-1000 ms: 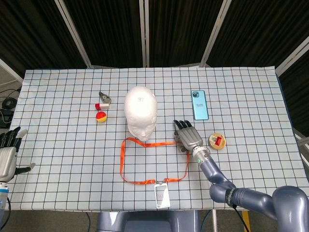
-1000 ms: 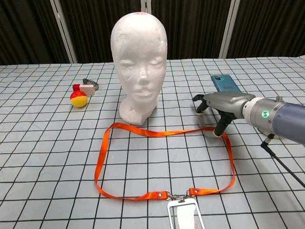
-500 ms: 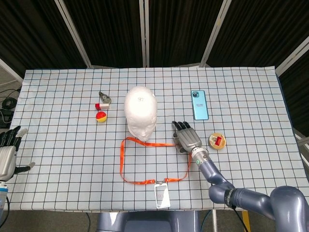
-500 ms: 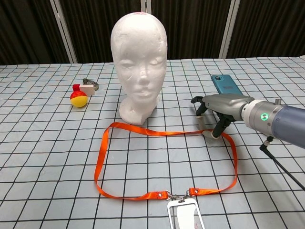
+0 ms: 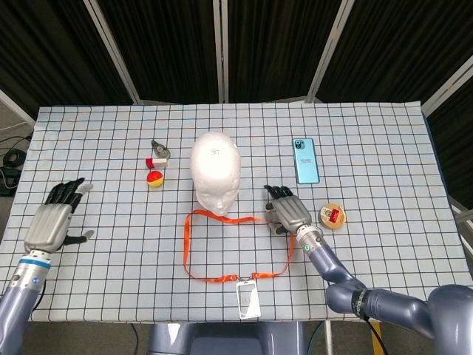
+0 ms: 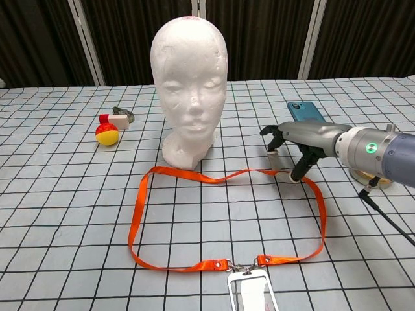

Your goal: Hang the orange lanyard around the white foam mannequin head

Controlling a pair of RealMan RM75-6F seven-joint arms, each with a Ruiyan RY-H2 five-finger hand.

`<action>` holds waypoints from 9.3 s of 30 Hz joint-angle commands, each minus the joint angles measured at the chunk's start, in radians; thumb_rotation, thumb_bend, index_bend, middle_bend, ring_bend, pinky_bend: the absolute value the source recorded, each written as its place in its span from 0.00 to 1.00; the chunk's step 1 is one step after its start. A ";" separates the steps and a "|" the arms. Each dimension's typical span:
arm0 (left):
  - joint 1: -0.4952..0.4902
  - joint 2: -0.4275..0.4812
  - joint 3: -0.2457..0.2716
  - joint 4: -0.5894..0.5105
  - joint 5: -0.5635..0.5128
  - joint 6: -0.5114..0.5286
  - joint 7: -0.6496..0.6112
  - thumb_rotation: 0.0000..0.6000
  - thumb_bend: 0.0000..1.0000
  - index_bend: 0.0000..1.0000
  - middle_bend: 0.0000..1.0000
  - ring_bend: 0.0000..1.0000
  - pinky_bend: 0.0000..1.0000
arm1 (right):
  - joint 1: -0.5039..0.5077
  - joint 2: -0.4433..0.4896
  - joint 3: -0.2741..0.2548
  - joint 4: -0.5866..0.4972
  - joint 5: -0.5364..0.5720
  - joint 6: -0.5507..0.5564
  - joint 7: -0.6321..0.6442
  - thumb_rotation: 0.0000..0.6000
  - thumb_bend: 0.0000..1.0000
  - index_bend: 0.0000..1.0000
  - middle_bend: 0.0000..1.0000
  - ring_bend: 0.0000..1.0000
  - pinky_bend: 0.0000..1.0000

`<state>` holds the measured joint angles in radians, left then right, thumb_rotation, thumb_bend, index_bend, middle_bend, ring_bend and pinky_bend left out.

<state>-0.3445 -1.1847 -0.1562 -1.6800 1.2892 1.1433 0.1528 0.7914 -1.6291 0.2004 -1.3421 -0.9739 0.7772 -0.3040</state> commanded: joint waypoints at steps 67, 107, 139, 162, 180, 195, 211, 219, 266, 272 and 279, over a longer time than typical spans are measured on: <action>-0.389 -0.608 -0.071 0.489 -0.309 -0.354 -0.012 1.00 0.52 0.44 0.00 0.00 0.00 | 0.078 0.029 0.004 0.019 0.040 -0.073 0.124 1.00 0.62 0.72 0.02 0.00 0.00; -0.219 -0.290 0.043 0.138 0.108 -0.044 -0.268 1.00 0.55 0.66 0.00 0.00 0.00 | -0.035 0.250 -0.028 -0.350 -0.282 0.158 0.216 1.00 0.62 0.72 0.05 0.00 0.00; -0.360 0.020 -0.205 -0.124 -0.237 -0.144 -0.097 1.00 0.55 0.67 0.00 0.00 0.00 | 0.028 0.408 0.246 -0.609 -0.025 0.231 0.285 1.00 0.62 0.73 0.06 0.00 0.00; -0.543 -0.043 -0.257 0.079 -0.547 -0.266 0.001 1.00 0.55 0.66 0.00 0.00 0.00 | 0.260 0.311 0.313 -0.251 0.355 0.130 0.179 1.00 0.62 0.73 0.08 0.00 0.00; -0.636 -0.161 -0.217 0.312 -0.677 -0.350 0.020 1.00 0.00 0.00 0.00 0.00 0.00 | 0.365 0.127 0.259 0.171 0.416 0.030 0.156 1.00 0.08 0.03 0.00 0.00 0.00; -0.565 -0.109 -0.160 0.287 -0.557 -0.224 0.052 1.00 0.00 0.00 0.00 0.00 0.00 | 0.241 0.244 0.218 0.038 0.276 0.123 0.161 1.00 0.50 0.02 0.00 0.00 0.00; -0.293 0.115 -0.042 -0.061 -0.384 0.069 0.064 1.00 0.00 0.00 0.00 0.00 0.00 | -0.070 0.518 0.064 -0.303 -0.033 0.200 0.325 1.00 0.69 0.05 0.00 0.00 0.00; -0.133 0.197 0.061 -0.212 -0.269 0.224 0.095 1.00 0.00 0.00 0.00 0.00 0.00 | -0.160 0.551 -0.083 -0.348 -0.292 0.191 0.393 1.00 0.91 0.08 0.00 0.00 0.00; 0.108 0.116 0.079 -0.156 -0.112 0.343 0.111 1.00 0.00 0.00 0.00 0.00 0.00 | -0.004 0.037 -0.137 -0.204 -0.230 -0.037 0.084 1.00 1.00 0.19 0.19 0.10 0.19; 0.114 0.114 0.071 -0.154 -0.106 0.334 0.113 1.00 0.00 0.00 0.00 0.00 0.00 | -0.006 0.067 -0.157 -0.249 -0.234 -0.047 0.085 1.00 1.00 0.19 0.20 0.11 0.19; 0.119 0.111 0.065 -0.153 -0.099 0.325 0.119 1.00 0.00 0.00 0.00 0.00 0.00 | -0.009 0.112 -0.193 -0.325 -0.265 -0.067 0.098 1.00 1.00 0.19 0.21 0.11 0.19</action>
<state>-0.2259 -1.0738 -0.0914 -1.8329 1.1903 1.4685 0.2719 0.7833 -1.5269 0.0166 -1.6551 -1.2303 0.7159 -0.2097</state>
